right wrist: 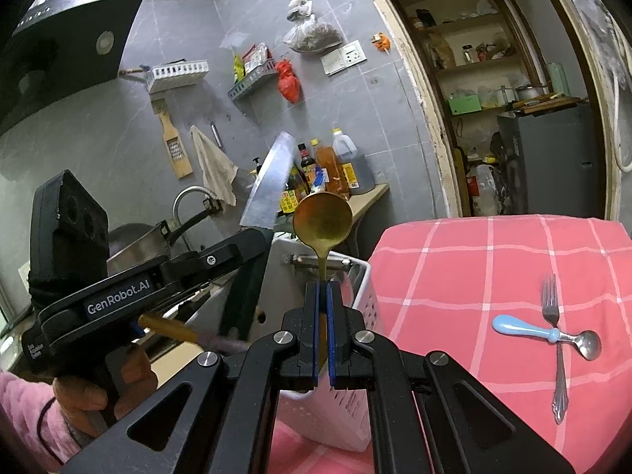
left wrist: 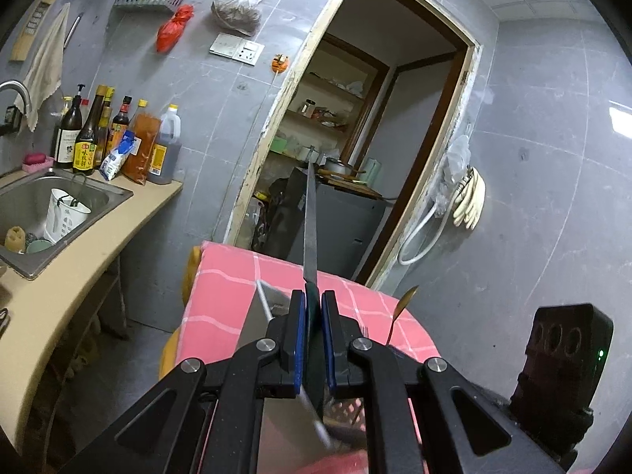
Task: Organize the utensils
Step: 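Lower the knife and gold spoon into the caddy and open both tools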
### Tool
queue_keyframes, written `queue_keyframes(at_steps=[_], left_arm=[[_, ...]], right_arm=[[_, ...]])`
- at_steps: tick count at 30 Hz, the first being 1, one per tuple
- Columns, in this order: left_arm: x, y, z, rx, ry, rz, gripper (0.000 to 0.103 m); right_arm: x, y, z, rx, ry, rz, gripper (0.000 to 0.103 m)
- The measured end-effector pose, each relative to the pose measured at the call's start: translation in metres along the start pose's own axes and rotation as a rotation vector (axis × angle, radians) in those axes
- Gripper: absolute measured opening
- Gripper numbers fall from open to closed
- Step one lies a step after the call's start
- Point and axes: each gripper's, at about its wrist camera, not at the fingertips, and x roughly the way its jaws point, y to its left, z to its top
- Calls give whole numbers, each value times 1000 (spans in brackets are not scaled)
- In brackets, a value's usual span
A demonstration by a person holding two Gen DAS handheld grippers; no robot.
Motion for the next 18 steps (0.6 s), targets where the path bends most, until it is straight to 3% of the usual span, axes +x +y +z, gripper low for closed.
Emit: queue_keyframes(at_steps=[14,18], left_arm=[[-15,-13,5,117,77,25,8],[-18,-17,6,140,102,36,8]], right_arm=[[4,13,2,-23,101,-19,5],[6,15,1,-11,128,-26,18]])
